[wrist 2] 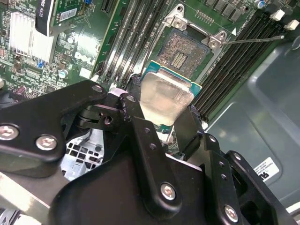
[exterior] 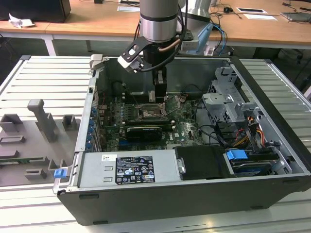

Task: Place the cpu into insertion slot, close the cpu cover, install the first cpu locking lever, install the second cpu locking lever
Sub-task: 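Place the cpu into insertion slot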

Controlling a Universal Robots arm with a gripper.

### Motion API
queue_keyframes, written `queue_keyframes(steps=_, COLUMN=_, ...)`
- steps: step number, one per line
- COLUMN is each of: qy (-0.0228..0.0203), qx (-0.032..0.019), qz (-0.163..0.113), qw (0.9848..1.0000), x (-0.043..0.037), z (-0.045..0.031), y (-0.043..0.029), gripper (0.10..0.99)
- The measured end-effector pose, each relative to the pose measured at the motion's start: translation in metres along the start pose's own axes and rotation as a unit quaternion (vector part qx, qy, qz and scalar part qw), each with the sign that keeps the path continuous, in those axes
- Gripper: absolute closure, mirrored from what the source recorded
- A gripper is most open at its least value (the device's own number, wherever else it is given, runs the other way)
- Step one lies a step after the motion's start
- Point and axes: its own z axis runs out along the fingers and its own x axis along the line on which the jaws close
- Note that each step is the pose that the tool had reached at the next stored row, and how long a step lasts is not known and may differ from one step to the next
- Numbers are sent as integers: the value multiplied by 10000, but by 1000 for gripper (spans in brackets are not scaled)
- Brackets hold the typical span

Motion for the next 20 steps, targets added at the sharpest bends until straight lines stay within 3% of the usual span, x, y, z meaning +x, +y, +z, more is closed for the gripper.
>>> queue_keyframes(steps=20, qy=0, qx=0, qz=0, qw=10000, x=-3, z=120, y=-10, gripper=557)
